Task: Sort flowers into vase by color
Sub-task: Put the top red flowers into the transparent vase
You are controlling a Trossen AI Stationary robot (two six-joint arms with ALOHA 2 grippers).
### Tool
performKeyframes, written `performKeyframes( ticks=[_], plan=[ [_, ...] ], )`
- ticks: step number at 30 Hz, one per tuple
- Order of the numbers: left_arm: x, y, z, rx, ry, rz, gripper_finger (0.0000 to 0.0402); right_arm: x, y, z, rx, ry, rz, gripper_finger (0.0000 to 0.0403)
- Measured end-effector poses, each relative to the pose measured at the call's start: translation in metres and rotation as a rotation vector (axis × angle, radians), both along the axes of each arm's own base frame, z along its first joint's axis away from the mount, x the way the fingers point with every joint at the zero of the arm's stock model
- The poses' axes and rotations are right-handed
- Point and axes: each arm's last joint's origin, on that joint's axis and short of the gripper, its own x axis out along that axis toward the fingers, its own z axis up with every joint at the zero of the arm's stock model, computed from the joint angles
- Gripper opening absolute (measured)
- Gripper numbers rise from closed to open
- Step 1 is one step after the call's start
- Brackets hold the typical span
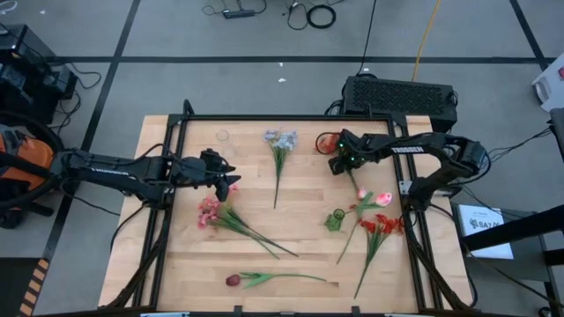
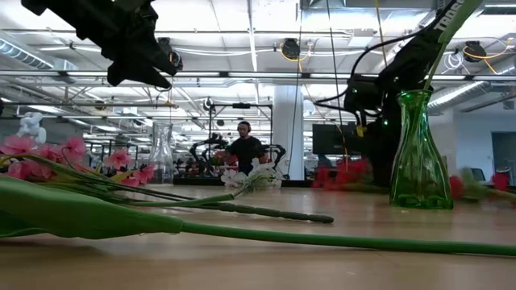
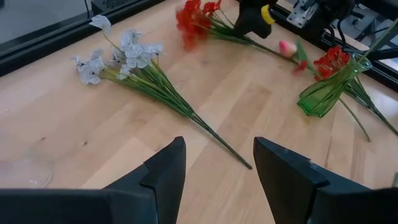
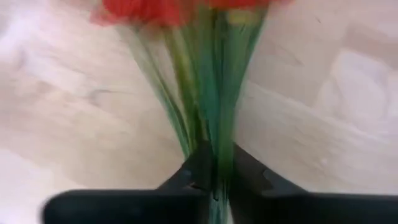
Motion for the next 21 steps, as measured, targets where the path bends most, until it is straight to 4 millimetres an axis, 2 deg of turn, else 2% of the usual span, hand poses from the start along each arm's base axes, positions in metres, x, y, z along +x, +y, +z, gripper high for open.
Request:
performKeyframes(
  ticks=[2, 5, 11, 16, 21],
  plan=[
    [0.0, 0.001, 0.0, 0.02, -0.001, 0.031, 0.0193, 0.002, -0.001, 0.009, -0.036, -0.029, 0.055, 0.0016],
    [0.0, 0.003, 0.002, 0.049, -0.016, 0.077, 0.0193, 0.006, -0.004, 0.034, -0.128, -0.085, 0.165, 0.0011],
    [0.004, 0.003, 0.008, 0.058, -0.091, 0.09, 0.0193, 0.011, -0.007, 0.096, -0.343, -0.221, 0.303, 0.0005],
    [0.004, 0.003, 0.01, 0.052, -0.109, 0.096, 0.0193, 0.014, -0.008, 0.14, -0.477, -0.361, 0.312, 0.0006],
    [0.004, 0.003, 0.011, 0.035, -0.114, 0.074, 0.0193, 0.025, -0.009, 0.167, -0.546, -0.552, 0.351, 0.0006]
  ],
)
